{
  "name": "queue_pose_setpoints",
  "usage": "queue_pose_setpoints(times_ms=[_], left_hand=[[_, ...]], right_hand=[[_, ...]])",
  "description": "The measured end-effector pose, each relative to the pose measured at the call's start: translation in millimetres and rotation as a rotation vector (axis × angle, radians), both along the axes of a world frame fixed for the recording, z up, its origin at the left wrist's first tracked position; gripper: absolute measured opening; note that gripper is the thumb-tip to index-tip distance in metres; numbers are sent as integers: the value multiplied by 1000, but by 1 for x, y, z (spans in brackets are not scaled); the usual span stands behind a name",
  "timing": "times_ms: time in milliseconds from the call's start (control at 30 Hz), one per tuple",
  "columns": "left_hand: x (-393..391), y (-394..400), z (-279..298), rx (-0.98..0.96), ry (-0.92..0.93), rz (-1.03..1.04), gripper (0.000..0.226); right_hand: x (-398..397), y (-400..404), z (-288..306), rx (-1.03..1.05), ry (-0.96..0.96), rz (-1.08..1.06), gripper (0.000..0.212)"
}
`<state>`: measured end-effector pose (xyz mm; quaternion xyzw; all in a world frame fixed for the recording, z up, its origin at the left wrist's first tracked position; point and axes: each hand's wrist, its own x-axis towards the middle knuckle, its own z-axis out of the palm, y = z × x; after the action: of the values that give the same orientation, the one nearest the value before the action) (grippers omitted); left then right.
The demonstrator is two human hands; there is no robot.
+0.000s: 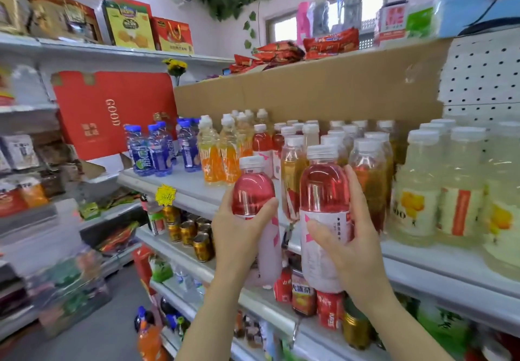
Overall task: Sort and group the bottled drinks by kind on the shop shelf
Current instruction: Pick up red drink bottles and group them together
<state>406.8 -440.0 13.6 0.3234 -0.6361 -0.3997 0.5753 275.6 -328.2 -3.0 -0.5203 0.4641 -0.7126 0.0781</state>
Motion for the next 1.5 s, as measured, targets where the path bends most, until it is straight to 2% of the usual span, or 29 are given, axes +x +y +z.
queue_pose_setpoints(times_ms=[233,500,667,900,1133,1267,1500], left_hand=[[3,-105,6,-34,10,-53,48],[-17,-224,15,-100,14,-315,58],[-46,-271,13,-132,-35,-517,67],[-94,-304,-1,-54,-55,-637,80],[-100,-314,-8,-165,-184,-627,92],[-95,-317,-22,-267,-228,-590,80],[-92,-324,-21,-234,-306,-625,85]], right_hand=[[33,-64,-4,33,-16,-4,88],[79,-149,-7,49,-9,-283,93],[101,-176,-5,30,-29,-440,91],[103,-198,-5,62,12,-595,93],[95,-231,1,89,24,-674,95],[83,-248,4,104,41,-758,96],[57,-285,4,136,-30,-821,90]])
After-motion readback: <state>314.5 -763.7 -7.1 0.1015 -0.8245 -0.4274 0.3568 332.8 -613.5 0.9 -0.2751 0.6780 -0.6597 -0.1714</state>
